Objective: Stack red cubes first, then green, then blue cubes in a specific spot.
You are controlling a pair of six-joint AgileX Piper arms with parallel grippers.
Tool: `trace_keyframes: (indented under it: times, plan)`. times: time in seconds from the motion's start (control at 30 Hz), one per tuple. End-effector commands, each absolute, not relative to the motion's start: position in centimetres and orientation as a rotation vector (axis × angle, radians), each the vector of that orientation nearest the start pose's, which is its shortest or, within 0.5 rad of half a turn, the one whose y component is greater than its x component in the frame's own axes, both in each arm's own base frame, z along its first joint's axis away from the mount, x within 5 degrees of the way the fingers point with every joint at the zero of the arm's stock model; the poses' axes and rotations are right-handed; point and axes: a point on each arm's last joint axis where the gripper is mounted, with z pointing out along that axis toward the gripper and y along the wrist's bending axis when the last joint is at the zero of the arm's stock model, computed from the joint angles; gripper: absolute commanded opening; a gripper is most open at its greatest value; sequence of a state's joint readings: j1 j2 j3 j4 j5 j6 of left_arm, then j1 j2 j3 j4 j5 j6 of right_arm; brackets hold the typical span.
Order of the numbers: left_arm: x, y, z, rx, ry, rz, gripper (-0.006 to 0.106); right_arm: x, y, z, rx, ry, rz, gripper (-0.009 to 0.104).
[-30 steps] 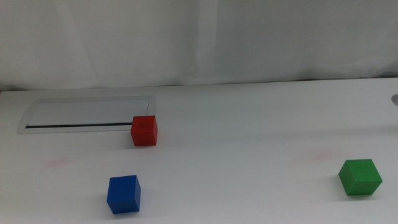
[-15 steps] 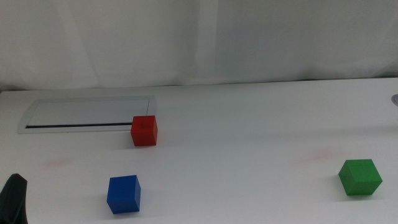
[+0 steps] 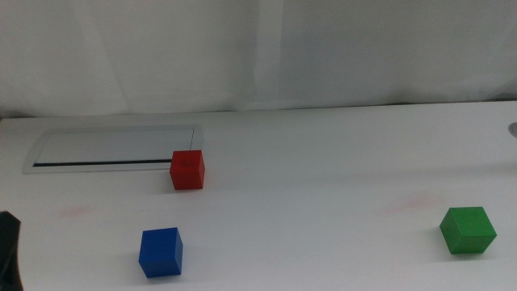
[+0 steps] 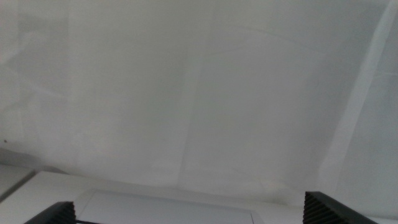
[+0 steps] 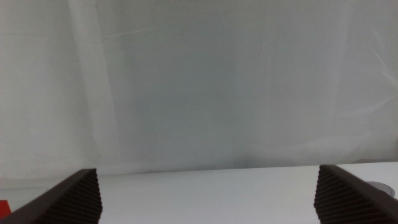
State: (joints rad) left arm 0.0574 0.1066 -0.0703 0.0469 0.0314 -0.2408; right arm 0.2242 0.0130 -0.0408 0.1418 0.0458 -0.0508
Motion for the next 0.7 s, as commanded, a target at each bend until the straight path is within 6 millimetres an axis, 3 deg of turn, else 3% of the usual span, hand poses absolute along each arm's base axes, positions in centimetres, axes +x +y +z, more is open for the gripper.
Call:
trace_keyframes:
  times: [0.0, 0.23, 0.33, 0.57, 0.67]
  plan:
    - [6.3, 0.4, 24.1, -0.187, 1.574, -0.084, 0.093, 5.4, 1.3, 22.3, -0.114, 1.499, 0.253, 0.092]
    - [7.5, 0.4, 28.8, -0.154, 1.733, -0.046, 0.093, 5.4, 1.3, 22.3, -0.114, 1.499, 0.253, 0.092]
    - [8.9, 0.2, 31.3, -0.147, 1.737, -0.093, 0.093, 5.4, 1.3, 22.3, -0.114, 1.499, 0.253, 0.092]
    - [11.5, -0.6, 34.5, -0.124, 1.864, -0.207, 0.09, 5.4, 1.3, 22.3, -0.114, 1.499, 0.253, 0.092]
    - [13.3, -0.9, 36.9, -0.097, 1.879, -0.24, 0.09, 5.4, 1.3, 22.3, -0.114, 1.499, 0.253, 0.092]
